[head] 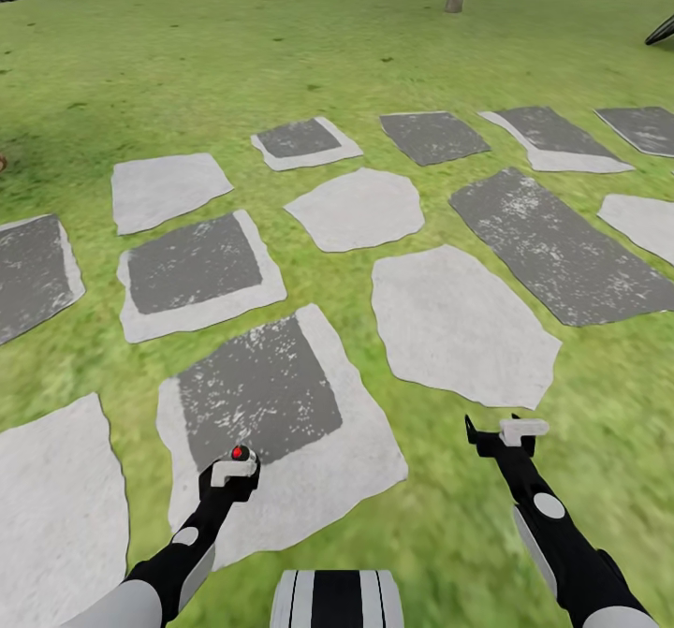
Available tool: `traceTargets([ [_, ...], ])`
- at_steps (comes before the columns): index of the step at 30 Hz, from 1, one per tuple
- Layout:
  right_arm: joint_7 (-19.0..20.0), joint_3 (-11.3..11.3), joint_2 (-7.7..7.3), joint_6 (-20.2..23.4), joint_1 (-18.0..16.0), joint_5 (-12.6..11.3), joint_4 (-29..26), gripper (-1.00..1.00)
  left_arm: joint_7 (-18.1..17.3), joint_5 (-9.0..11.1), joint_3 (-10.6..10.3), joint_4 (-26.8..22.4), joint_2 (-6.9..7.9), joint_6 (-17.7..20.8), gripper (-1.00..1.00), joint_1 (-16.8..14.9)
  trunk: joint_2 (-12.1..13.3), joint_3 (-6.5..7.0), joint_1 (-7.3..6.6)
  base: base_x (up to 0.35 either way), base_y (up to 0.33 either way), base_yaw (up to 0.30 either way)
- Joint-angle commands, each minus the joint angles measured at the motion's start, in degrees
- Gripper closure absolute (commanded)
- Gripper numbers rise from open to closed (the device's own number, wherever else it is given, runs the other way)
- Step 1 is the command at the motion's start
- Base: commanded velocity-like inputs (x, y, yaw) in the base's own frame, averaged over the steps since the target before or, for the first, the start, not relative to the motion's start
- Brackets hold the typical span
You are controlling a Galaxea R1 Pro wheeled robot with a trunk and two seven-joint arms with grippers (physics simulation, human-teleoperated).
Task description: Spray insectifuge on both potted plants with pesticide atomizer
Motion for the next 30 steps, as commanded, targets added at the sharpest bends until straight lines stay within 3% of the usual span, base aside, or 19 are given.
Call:
traceTargets([
  [1, -0.02, -0.01, 0.00, -0.17, 0.00, 0.00, 0.03, -1.00, -0.07, 0.20, -0.22, 0.06, 0.00, -0.20, -1.00, -0.03, -0.01, -0.03, 0.00, 0.023, 0.000, 0.000],
  [30, -0.02, -0.01, 0.00, -0.17, 0.02, -0.06, -0.04, -1.00, -0.07, 0.28, -0.47, 0.11, 0.31, -0.31, -1.00, -0.12, -0.01, -0.10, 0.00, 0.018, -0.013, 0.000],
])
